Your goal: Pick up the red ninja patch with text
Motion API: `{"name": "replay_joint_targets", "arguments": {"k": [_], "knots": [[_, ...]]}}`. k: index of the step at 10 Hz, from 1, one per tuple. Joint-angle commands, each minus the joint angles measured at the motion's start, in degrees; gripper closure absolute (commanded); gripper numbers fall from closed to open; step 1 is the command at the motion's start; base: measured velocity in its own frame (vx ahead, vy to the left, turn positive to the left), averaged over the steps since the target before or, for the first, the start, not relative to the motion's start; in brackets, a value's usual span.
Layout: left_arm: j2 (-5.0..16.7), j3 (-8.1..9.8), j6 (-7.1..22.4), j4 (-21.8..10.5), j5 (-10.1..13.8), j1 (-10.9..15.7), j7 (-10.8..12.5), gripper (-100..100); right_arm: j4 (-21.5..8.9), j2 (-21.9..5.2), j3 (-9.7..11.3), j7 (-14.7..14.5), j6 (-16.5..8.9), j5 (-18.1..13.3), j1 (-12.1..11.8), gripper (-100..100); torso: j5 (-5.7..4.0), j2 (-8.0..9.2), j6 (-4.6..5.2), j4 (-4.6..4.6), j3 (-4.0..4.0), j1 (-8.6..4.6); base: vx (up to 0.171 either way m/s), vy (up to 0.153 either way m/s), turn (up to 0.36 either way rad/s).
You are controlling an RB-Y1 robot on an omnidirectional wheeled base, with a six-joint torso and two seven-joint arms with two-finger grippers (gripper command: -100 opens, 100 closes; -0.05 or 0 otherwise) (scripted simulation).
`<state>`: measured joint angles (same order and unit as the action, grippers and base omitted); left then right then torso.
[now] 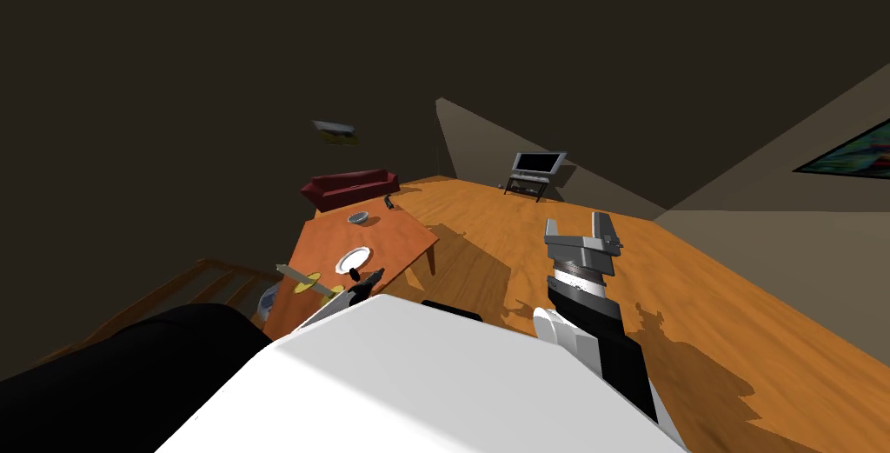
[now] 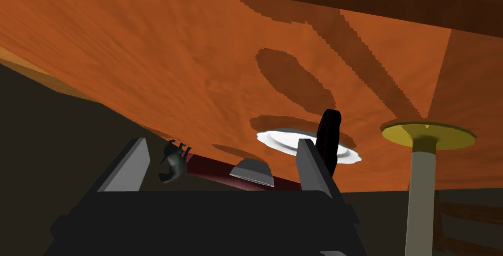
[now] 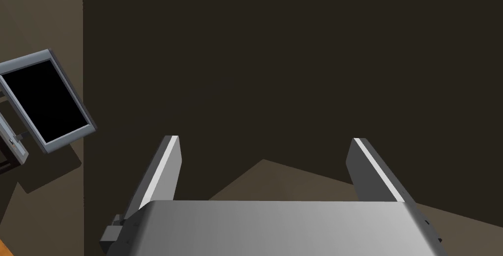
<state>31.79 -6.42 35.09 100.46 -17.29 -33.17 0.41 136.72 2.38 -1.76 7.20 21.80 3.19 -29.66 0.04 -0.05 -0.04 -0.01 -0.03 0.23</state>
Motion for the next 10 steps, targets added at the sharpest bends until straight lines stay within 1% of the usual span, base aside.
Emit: {"name": "replay_joint_targets", "arguments": {"k": [1, 3, 5, 6, 8, 9, 10], "knots": [[0.51, -0.31, 2.10, -1.33, -0.51, 0.69, 0.25, -100, 0.00, 0.00, 0.00, 0.00, 0.00, 0.00, 0.00, 0, 0.00, 0.00, 0.00, 0.00, 0.00, 0.00, 0.019, 0.047, -0.031], [1.30, -0.61, 4.57, -3.81, -1.19, 1.82, 0.75, -100, 0.00, 0.00, 0.00, 0.00, 0.00, 0.00, 0.00, 0, 0.00, -0.04, 0.01, -0.01, -0.02, 0.01, 0.029, 0.075, -0.057], [1.91, -0.81, 6.55, -5.89, -1.72, 2.85, 1.17, -100, 0.00, 0.00, 0.00, 0.00, 0.00, 0.00, 0.00, 0, 0.03, 0.01, 0.01, 0.00, 0.00, 0.16, 0.016, 0.103, -0.034], [2.37, -0.91, 8.02, -7.51, -2.11, 3.70, 1.48, -100, 0.00, 0.00, 0.00, 0.00, 0.00, 0.00, 0.00, 0, 0.03, 0.01, 0.00, 0.00, 0.00, 0.18, 0.014, 0.119, -0.036], [2.92, -0.88, 9.45, -9.21, -2.47, 4.33, 1.77, -100, 0.00, -0.01, -0.01, 0.00, 0.00, 0.00, 0.00, 0, 0.05, 0.02, 0.00, 0.01, 0.01, 0.23, 0.007, 0.126, -0.004], [2.63, -0.93, 9.03, -8.14, -2.42, 3.91, 1.64, -100, 0.00, -0.01, -0.01, 0.00, 0.00, 0.00, 0.00, 0, 0.05, 0.06, -0.01, 0.01, 0.03, 0.28, -0.002, 0.064, -0.003], [2.67, -0.91, 9.28, -8.20, -2.45, 3.90, 1.67, 0, 0.00, 0.00, 0.00, 0.00, 0.00, 0.00, 0.00, 0, 0.03, 0.08, 0.00, 0.02, 0.05, 0.05, 0.000, 0.012, -0.003]]}}
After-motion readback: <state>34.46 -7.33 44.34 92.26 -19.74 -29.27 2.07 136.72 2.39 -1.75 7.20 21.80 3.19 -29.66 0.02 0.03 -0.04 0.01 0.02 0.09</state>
